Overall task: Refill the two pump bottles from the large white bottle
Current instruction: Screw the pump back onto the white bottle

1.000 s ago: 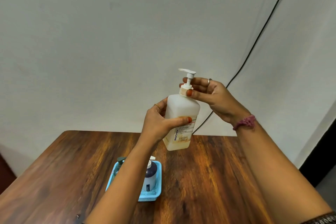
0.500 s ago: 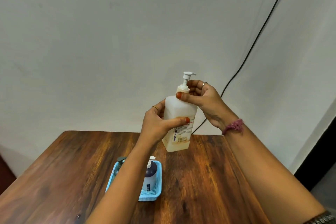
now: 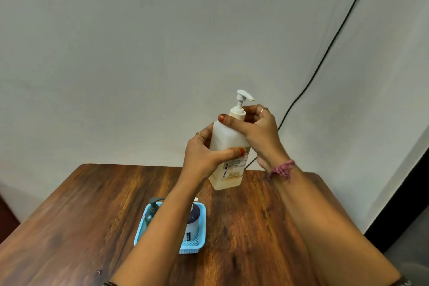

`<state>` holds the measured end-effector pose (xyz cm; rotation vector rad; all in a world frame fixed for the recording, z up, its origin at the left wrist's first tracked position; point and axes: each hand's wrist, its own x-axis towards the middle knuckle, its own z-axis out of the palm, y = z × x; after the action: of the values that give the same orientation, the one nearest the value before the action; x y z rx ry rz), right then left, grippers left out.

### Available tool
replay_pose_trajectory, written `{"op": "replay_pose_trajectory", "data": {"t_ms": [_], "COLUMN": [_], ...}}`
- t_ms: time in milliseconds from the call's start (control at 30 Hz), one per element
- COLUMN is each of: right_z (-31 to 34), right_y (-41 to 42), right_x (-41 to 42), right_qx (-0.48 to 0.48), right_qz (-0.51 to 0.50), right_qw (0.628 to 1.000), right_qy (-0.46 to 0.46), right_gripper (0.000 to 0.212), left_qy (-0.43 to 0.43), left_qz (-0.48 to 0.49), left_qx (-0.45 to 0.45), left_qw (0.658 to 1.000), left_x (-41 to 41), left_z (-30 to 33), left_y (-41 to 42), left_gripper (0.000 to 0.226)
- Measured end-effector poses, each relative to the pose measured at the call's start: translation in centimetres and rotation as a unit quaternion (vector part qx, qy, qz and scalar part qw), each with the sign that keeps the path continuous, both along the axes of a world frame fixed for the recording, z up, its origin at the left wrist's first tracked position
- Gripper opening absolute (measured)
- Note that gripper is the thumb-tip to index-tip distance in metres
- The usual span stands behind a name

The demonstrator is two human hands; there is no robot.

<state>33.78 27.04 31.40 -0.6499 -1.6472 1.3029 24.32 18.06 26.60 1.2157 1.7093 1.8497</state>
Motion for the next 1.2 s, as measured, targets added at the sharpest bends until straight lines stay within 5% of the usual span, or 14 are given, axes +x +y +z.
{"op": "replay_pose_trajectory", "data": {"t_ms": [167,267,533,667,767,933,1200], "right_z": [0.5,0.6,-1.4,-0.4,0.2,-0.6,-1.7], "right_y": [2.1,2.2,-1.4,-0.4,0.0,-1.9,-4.2], "right_x": [1.1,2.0,-1.1,-0.5,0.5,-1.2,-4.4], "right_qx": [-0.029,-0.025,0.016,-0.013,-0.029,-0.032,-0.045], "right_qz": [0.187,0.253,-0.085,0.074,0.213,0.085,0.007], "right_qw": [0.981,0.966,0.996,0.997,0.976,0.996,0.999], "right_qy": [-0.041,-0.036,-0.014,-0.028,-0.035,0.017,0.028], "right_gripper": [0.064,0.045,0.057,0.069,0.054,0.032,0.037], "left_qy": [-0.016,-0.009,-0.015,-0.024,-0.013,-0.024,-0.027], "left_qz": [-0.006,-0.020,-0.002,-0.018,-0.027,-0.019,0.012], "left_qx": [-0.006,-0.024,-0.005,-0.008,-0.028,-0.021,-0.015], "left_qw": [1.000,0.999,1.000,1.000,0.999,0.999,0.999], "left_x": [-0.7,-1.0,-0.9,-1.4,-2.2,-2.6,-4.3], "left_z": [-0.2,-0.2,-0.7,-0.6,-0.6,-0.7,-1.8], "left_y": [-0.5,-0.7,-0.7,-1.2,-1.7,-2.2,-3.3], "left_gripper": [0.065,0.065,0.068,0.063,0.067,0.064,0.067]}}
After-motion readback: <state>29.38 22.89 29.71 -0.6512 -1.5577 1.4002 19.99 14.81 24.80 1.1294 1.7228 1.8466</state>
